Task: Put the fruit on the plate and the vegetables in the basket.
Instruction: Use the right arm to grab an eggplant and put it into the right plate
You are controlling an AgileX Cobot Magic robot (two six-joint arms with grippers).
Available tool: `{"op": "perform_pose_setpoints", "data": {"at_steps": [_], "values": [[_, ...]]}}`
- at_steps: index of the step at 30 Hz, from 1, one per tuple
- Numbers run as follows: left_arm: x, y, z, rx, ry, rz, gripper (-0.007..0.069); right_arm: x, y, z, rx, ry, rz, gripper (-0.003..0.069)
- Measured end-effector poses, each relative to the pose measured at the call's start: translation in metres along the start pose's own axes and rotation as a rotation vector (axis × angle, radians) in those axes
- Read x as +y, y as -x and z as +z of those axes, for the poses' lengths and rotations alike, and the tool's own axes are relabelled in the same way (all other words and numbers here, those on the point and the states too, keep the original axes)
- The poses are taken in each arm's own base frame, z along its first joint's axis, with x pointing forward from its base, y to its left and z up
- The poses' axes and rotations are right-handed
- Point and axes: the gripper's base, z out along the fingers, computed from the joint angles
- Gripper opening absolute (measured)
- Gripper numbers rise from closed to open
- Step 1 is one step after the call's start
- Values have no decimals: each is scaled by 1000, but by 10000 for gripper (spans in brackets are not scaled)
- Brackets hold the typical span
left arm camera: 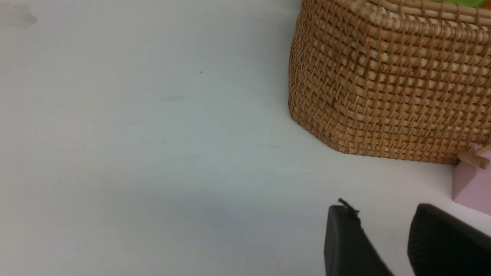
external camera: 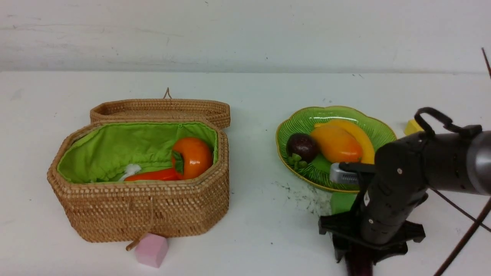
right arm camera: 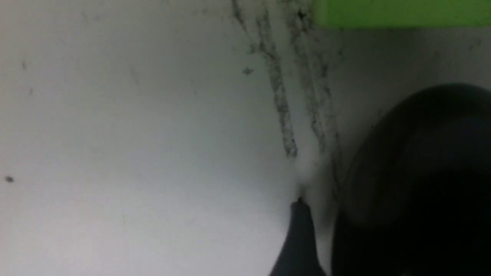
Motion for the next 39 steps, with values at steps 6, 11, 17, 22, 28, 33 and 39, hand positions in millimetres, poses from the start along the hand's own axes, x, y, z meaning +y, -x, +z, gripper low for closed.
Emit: {"op": "perform_pose_setpoints", "data": {"at_steps": [6, 11, 17, 22, 28, 33, 39], "values": [[0, 0, 0, 0, 0, 0, 239, -3, -8, -8, 67, -23, -177, 424], [0, 0, 0, 0, 0, 0, 239, -4, -11, -56, 5, -21, -279, 424], [0, 0, 0, 0, 0, 0, 239, 3, 19, -139, -308, -61, -391, 424], [0, 0, 0, 0, 0, 0, 239, 9, 62, -178, -474, -107, -485, 424], [0, 0, 0, 0, 0, 0, 239, 17, 126, -146, -449, -60, -552, 424], [0, 0, 0, 0, 0, 0, 239, 19, 161, -90, -380, -24, -607, 424], [0, 0, 0, 0, 0, 0, 239, 17, 170, -58, -342, -24, -608, 424]]}}
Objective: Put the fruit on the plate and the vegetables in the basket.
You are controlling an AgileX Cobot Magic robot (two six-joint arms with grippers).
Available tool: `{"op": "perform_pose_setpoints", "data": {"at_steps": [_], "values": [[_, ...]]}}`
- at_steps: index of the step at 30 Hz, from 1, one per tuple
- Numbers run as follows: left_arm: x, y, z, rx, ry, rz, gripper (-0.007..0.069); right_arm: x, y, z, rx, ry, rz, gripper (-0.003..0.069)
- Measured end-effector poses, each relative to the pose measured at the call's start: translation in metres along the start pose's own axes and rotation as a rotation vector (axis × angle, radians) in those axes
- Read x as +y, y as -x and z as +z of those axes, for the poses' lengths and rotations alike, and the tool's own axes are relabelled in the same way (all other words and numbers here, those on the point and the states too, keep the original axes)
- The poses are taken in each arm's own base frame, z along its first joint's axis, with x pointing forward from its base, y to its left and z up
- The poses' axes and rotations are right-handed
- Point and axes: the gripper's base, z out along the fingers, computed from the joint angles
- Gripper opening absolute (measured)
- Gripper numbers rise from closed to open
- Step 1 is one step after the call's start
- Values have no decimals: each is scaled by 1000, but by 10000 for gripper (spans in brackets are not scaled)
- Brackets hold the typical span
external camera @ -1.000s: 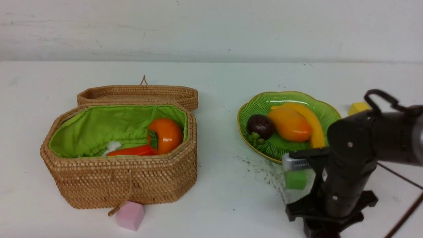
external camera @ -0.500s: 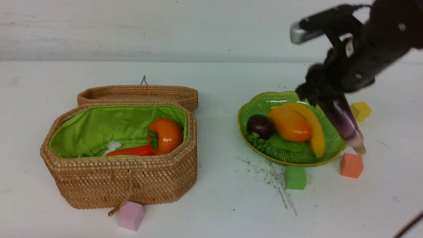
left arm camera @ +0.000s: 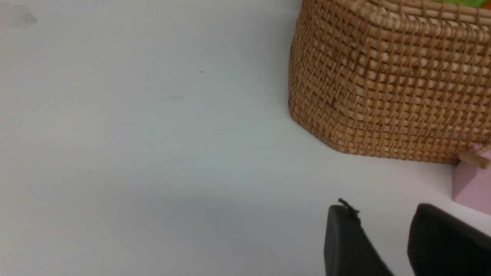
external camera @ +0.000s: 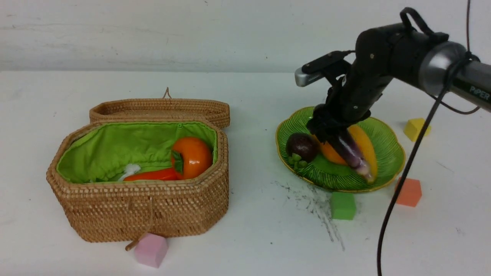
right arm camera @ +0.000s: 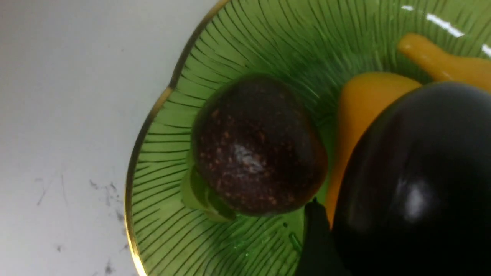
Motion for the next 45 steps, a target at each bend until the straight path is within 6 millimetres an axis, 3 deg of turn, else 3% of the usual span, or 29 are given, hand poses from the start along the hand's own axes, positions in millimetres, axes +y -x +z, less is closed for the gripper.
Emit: {"op": "perform_pose_setpoints", "data": {"at_steps": [5, 9, 10, 12, 16, 19, 22, 25, 26, 27, 29, 33, 36, 40, 45], "values": [[0, 0, 0, 0, 0, 0, 239, 1, 2, -1, -12, 9, 56, 447], [0, 0, 0, 0, 0, 0, 239, 1, 3, -9, -15, 9, 73, 607], [0, 0, 0, 0, 0, 0, 239, 1, 3, -10, -17, 9, 73, 607], [0, 0, 0, 0, 0, 0, 239, 1, 4, -28, -24, 6, 72, 668], [0, 0, 0, 0, 0, 0, 239, -2, 5, -70, -41, -37, 75, 678], [0, 0, 0, 0, 0, 0, 239, -5, 2, -126, -95, -104, 140, 639], [0, 0, 0, 0, 0, 0, 239, -4, -8, -188, -165, -145, 248, 548], [0, 0, 0, 0, 0, 0, 239, 6, -29, -254, -246, -110, 346, 394], [0, 0, 0, 0, 0, 0, 239, 7, -30, -257, -250, -104, 350, 383], [0, 0, 0, 0, 0, 0, 239, 14, -43, -278, -277, -67, 371, 312], [0, 0, 0, 0, 0, 0, 239, 25, -68, -299, -291, -14, 390, 160], [0, 0, 0, 0, 0, 0, 239, 42, -112, -310, -307, 51, 411, 2], [0, 0, 0, 0, 0, 0, 239, 55, -150, -306, -297, 91, 426, -8], [0, 0, 0, 0, 0, 0, 239, 67, -199, -280, -242, 97, 399, -8], [0, 0, 0, 0, 0, 0, 239, 75, -237, -255, -245, 89, 393, -8]]}}
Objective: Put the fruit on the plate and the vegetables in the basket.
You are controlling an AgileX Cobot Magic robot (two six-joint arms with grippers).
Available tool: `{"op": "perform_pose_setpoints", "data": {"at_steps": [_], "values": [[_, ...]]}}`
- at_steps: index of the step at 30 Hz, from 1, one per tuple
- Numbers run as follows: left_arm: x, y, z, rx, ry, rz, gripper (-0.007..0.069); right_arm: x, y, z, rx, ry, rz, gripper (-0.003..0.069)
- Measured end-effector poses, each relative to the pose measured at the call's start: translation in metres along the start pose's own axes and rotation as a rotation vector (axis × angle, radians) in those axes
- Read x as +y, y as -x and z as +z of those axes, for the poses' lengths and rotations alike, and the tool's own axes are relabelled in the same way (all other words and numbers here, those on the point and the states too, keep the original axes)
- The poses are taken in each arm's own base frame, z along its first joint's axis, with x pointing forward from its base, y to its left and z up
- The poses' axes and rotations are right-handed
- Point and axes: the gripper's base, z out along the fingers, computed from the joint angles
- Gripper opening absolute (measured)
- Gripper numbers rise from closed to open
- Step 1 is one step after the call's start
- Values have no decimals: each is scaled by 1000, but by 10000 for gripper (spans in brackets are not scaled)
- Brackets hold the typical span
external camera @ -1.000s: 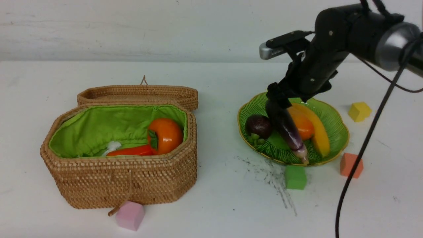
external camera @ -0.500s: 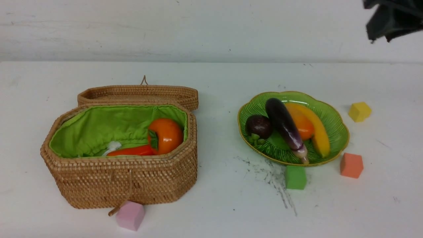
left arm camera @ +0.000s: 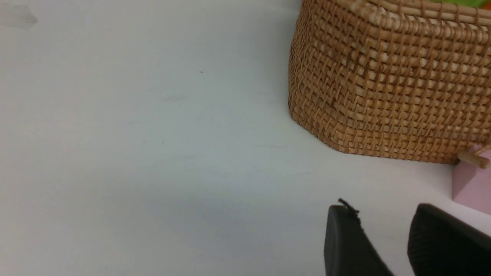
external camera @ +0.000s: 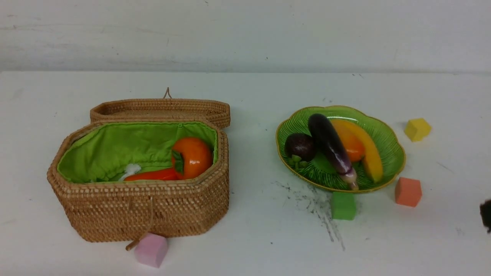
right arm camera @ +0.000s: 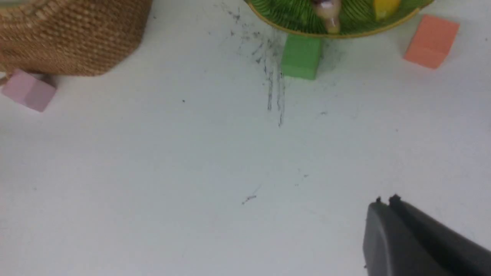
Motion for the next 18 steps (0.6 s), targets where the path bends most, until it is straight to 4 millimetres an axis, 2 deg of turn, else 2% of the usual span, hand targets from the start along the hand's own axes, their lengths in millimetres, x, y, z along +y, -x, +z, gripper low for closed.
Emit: {"op": "perform_pose_setpoints", "data": {"at_steps": [4, 7, 14, 18], "values": [[0, 0, 0, 0, 0, 0, 239, -6, -27, 8, 44, -7, 4, -8], [0, 0, 0, 0, 0, 0, 239, -8, -39, 11, 75, -18, 2, -8], [0, 0, 0, 0, 0, 0, 239, -14, -48, 11, 163, -70, -26, -6], [0, 0, 0, 0, 0, 0, 239, -21, -48, 5, 57, -130, -64, -2]]}}
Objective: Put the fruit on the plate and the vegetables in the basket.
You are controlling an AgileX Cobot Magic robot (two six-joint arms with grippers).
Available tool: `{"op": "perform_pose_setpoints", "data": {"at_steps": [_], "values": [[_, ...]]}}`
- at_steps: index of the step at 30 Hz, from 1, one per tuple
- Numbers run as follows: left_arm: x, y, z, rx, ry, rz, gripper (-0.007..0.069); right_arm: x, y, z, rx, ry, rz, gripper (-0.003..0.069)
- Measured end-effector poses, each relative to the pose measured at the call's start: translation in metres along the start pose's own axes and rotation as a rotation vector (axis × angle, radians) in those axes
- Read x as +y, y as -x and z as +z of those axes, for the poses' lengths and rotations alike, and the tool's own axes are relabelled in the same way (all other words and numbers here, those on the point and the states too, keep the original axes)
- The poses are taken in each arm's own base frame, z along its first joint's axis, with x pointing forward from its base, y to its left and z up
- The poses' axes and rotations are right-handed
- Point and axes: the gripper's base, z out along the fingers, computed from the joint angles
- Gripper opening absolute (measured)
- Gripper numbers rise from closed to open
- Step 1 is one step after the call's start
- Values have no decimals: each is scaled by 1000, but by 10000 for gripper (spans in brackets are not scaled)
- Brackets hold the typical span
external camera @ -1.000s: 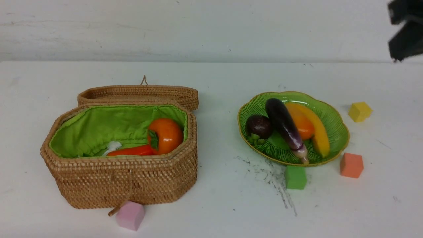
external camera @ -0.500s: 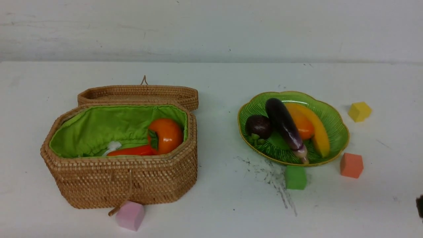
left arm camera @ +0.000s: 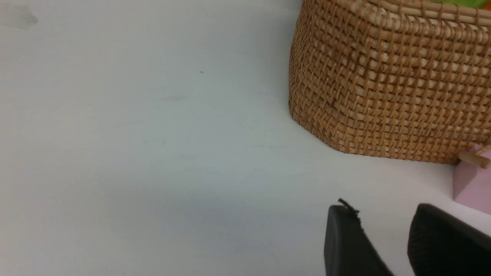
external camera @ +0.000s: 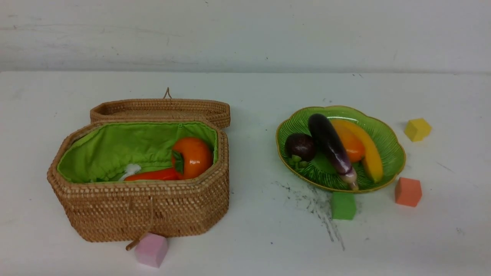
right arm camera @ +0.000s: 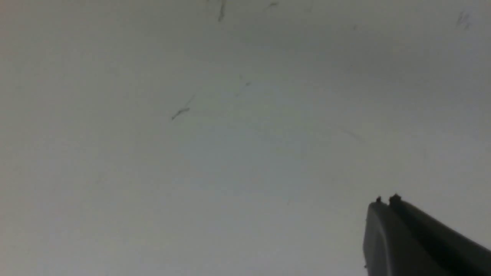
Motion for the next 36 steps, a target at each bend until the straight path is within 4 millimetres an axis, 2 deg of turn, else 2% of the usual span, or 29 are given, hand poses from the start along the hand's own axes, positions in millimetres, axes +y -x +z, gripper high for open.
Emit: {"op": "perform_pose_setpoints", "data": {"at_steps": [3, 4, 8, 9, 11, 12, 13, 14, 15, 17, 36], "values": [[0, 0, 0, 0, 0, 0, 239, -7, -4, -9, -197, -32, 48, -1], [0, 0, 0, 0, 0, 0, 239, -8, -5, -9, -212, -34, 52, -1], [0, 0, 0, 0, 0, 0, 239, -16, -40, -13, -533, -101, 116, -1], [0, 0, 0, 0, 0, 0, 239, -18, -54, -8, -591, -120, 124, -1], [0, 0, 0, 0, 0, 0, 239, -19, -67, -1, -651, -144, 136, -1], [0, 0, 0, 0, 0, 0, 239, -21, -84, 13, -701, -168, 150, 0], [0, 0, 0, 0, 0, 0, 239, -22, -91, 19, -710, -175, 157, 1], [0, 0, 0, 2, 0, 0, 239, -24, -103, 36, -702, -192, 174, 2], [0, 0, 0, 2, 0, 0, 239, -25, -105, 39, -695, -192, 175, 3], [0, 0, 0, 4, 1, 0, 239, -29, -124, 68, -610, -213, 205, 4], [0, 0, 0, 3, 1, 0, 239, -29, -124, 69, -641, -212, 215, 17]]}}
